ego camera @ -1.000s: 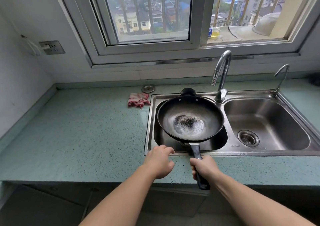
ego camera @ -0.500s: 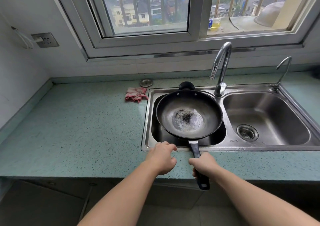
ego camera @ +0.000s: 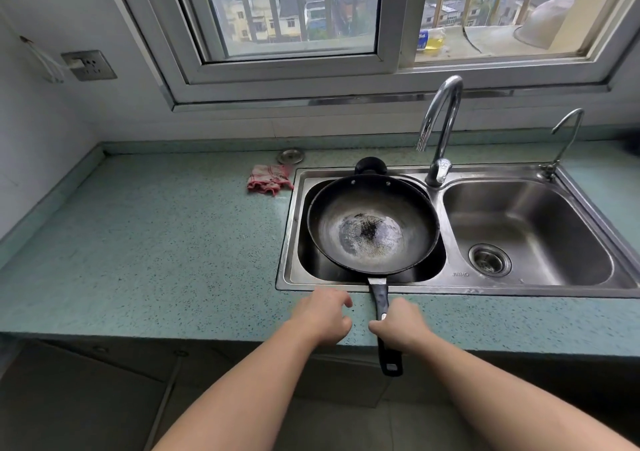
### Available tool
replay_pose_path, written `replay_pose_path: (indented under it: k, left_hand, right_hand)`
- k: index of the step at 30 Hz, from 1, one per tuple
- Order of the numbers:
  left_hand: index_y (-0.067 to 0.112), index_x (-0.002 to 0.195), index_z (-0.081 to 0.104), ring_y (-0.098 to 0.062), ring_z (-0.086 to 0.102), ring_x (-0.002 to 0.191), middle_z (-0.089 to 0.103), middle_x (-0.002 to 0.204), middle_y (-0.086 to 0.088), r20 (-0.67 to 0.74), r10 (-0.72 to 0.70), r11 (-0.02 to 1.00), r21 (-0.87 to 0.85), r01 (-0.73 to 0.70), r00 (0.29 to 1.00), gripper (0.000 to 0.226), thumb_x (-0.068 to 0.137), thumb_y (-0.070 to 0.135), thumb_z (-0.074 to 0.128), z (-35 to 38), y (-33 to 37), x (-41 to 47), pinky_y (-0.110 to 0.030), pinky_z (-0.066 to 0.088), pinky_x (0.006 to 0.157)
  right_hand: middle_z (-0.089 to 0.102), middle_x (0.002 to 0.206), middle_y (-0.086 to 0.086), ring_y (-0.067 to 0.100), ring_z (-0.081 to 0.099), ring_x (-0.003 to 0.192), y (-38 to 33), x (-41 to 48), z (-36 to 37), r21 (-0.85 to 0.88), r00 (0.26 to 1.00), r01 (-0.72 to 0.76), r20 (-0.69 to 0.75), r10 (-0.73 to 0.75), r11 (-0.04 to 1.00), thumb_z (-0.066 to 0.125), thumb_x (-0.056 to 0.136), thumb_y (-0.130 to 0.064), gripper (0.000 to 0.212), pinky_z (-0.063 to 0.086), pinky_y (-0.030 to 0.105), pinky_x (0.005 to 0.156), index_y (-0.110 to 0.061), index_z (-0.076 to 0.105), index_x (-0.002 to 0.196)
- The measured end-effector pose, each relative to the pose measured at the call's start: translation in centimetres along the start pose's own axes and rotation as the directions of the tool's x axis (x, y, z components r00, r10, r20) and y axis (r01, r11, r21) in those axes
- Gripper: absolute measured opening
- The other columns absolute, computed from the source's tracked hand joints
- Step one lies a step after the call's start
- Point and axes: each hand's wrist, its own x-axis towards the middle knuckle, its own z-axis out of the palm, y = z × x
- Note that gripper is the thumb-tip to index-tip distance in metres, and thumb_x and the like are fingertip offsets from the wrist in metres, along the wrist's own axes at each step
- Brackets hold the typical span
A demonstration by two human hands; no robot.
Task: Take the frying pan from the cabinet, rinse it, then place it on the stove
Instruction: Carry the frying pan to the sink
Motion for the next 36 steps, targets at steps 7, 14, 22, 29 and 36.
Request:
replay_pose_path:
  k: [7, 14, 22, 29, 36]
  left_hand:
    - [0.026, 0.124, 0.059, -0.023, 0.060, 0.113, 0.066, 0.120, -0.001, 0.124, -0.006, 0.999, -0.046, 0.012, 0.992, 0.040, 0.085, 0.028, 0.052, 2.3, 1.1, -0.3, -0.038, 0.049, 0.097]
    - [0.012, 0.107, 0.066, -0.033, 0.060, 0.107, 0.067, 0.113, -0.014, 0.127, 0.008, 0.986, -0.164, 0.014, 0.992, 0.028, 0.086, 0.017, 0.048, 4.3, 3.1, -1.0, -0.033, 0.048, 0.085]
    - [0.010, 0.104, 0.064, -0.029, 0.062, 0.099, 0.068, 0.106, -0.012, 0.165, 0.004, 0.967, -0.253, 0.038, 0.986, 0.025, 0.083, 0.021, 0.056, 4.3, 2.8, -2.0, -0.031, 0.048, 0.079]
    - [0.015, 0.097, 0.064, -0.022, 0.064, 0.085, 0.068, 0.090, -0.004, 0.187, 0.028, 0.945, -0.325, 0.035, 0.982, 0.036, 0.072, 0.038, 0.075, 4.2, 2.2, -2.4, -0.027, 0.045, 0.069]
    - [0.009, 0.094, 0.066, -0.032, 0.064, 0.092, 0.070, 0.097, -0.015, 0.125, 0.057, 0.967, -0.254, -0.024, 0.990, 0.031, 0.079, 0.035, 0.070, 4.2, 3.3, -2.6, -0.031, 0.043, 0.068]
  right_hand:
    - [0.063, 0.080, 0.007, 0.024, 0.060, 0.072, 1.0, -0.5, 0.2, 0.066, 0.999, 0.033, 0.015, -0.034, 0.997, 0.063, 0.078, -0.041, 0.031, 0.040, 0.027, 0.054, -0.013, 0.053, 0.070]
    - [0.069, 0.076, 0.011, 0.024, 0.064, 0.047, 3.0, -2.1, 0.6, 0.099, 0.991, 0.045, 0.119, -0.057, 0.994, 0.060, 0.078, -0.047, 0.037, 0.055, 0.029, 0.043, -0.010, 0.063, 0.082]
    - [0.066, 0.077, 0.011, 0.020, 0.058, 0.049, 2.1, -2.3, 1.3, 0.146, 0.992, 0.038, 0.117, -0.055, 0.989, 0.058, 0.086, -0.035, 0.034, 0.044, 0.020, 0.040, -0.002, 0.067, 0.089]
    - [0.058, 0.061, 0.003, 0.013, 0.053, 0.050, 1.7, -2.7, 1.4, 0.090, 0.994, 0.052, 0.094, -0.061, 0.995, 0.057, 0.088, -0.039, 0.033, 0.035, 0.021, 0.041, -0.008, 0.064, 0.081]
    - [0.060, 0.079, 0.009, 0.025, 0.056, 0.071, 2.2, -2.3, 1.5, 0.059, 0.995, 0.072, 0.064, -0.075, 0.996, 0.056, 0.086, -0.039, 0.030, 0.033, 0.025, 0.045, -0.009, 0.060, 0.083]
